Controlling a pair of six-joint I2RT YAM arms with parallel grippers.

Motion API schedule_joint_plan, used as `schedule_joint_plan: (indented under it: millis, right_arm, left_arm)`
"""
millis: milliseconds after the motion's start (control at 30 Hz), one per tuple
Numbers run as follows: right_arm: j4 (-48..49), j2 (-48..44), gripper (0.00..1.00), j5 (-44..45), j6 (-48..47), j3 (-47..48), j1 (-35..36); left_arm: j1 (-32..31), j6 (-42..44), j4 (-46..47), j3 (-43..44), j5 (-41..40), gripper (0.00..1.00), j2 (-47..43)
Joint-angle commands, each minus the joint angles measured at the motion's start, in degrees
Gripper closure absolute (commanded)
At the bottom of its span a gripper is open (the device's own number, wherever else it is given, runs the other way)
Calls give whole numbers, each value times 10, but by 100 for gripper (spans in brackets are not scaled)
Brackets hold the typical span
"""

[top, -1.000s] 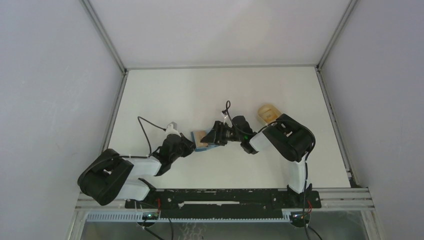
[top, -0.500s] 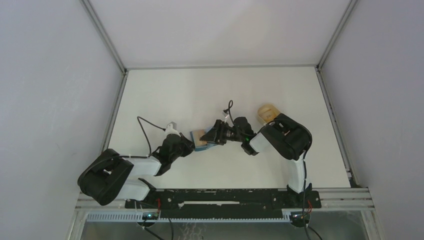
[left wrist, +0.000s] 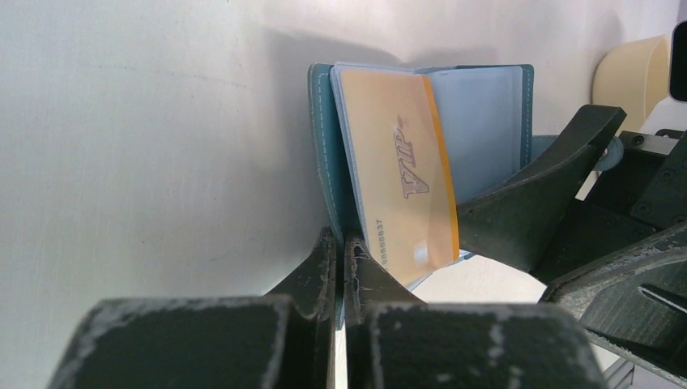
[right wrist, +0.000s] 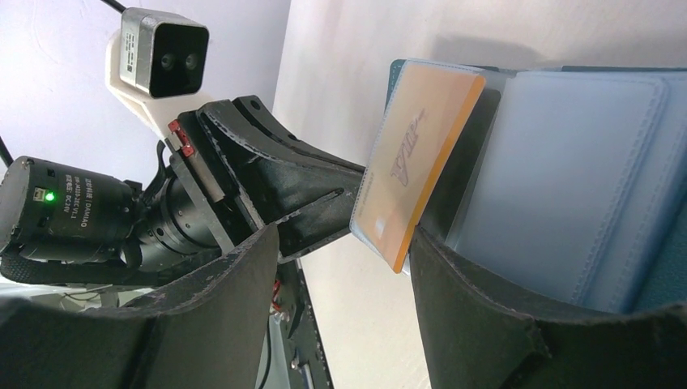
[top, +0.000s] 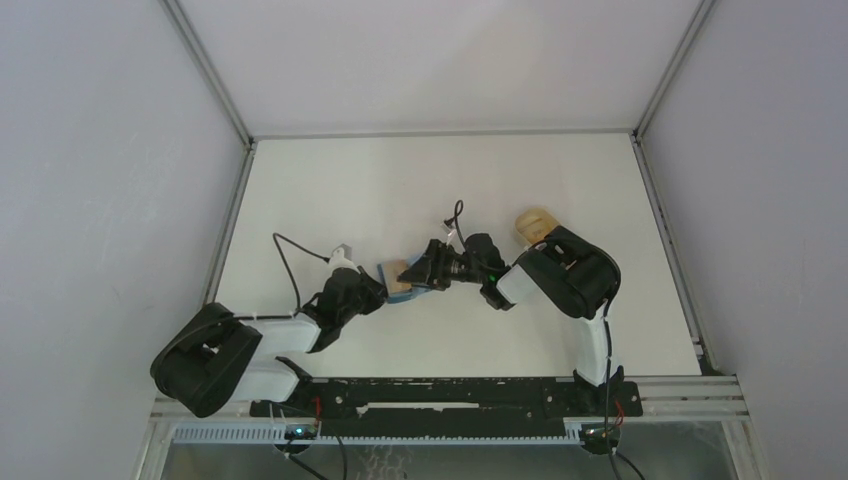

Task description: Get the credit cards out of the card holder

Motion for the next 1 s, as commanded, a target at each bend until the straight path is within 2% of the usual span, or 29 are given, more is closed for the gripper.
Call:
schedule_joint_plan:
  millis: [0,967]
  right_arm:
    - [57,-11,32,-28,2,32,18]
    - [46,-40,36,-60,1,15,-23]
  left_arm:
    - [-4,38,-93,-7,11,100,3]
    - [-4,42,-117,-12,-1,100,-22]
